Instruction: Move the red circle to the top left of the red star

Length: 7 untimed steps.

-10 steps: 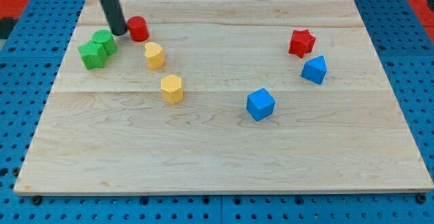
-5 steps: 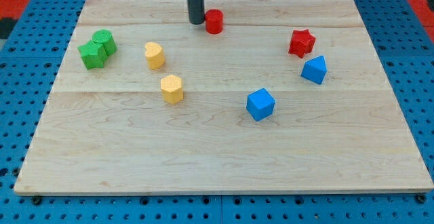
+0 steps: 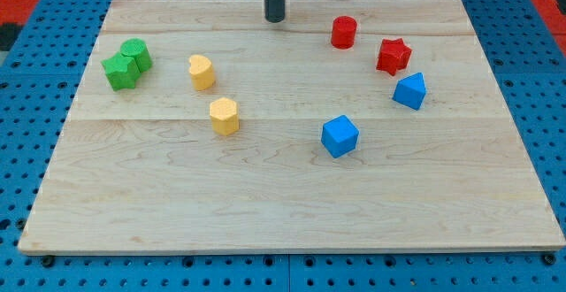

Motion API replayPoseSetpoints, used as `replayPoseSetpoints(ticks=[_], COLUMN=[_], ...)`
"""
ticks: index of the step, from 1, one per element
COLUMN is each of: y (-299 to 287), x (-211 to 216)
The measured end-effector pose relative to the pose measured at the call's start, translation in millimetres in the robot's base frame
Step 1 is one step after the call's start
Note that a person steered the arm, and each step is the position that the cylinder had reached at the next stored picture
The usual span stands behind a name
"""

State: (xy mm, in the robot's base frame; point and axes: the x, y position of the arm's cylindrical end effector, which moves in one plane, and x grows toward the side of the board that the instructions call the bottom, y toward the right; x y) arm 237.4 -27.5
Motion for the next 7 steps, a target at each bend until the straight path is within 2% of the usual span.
replayPoseSetpoints(ticks=[1,2,3,5,6,7], y=[27.8,73.6,73.4,94.8,85.2,123.3], x=[28.1,32.5,16.1,16.0,15.3,23.1])
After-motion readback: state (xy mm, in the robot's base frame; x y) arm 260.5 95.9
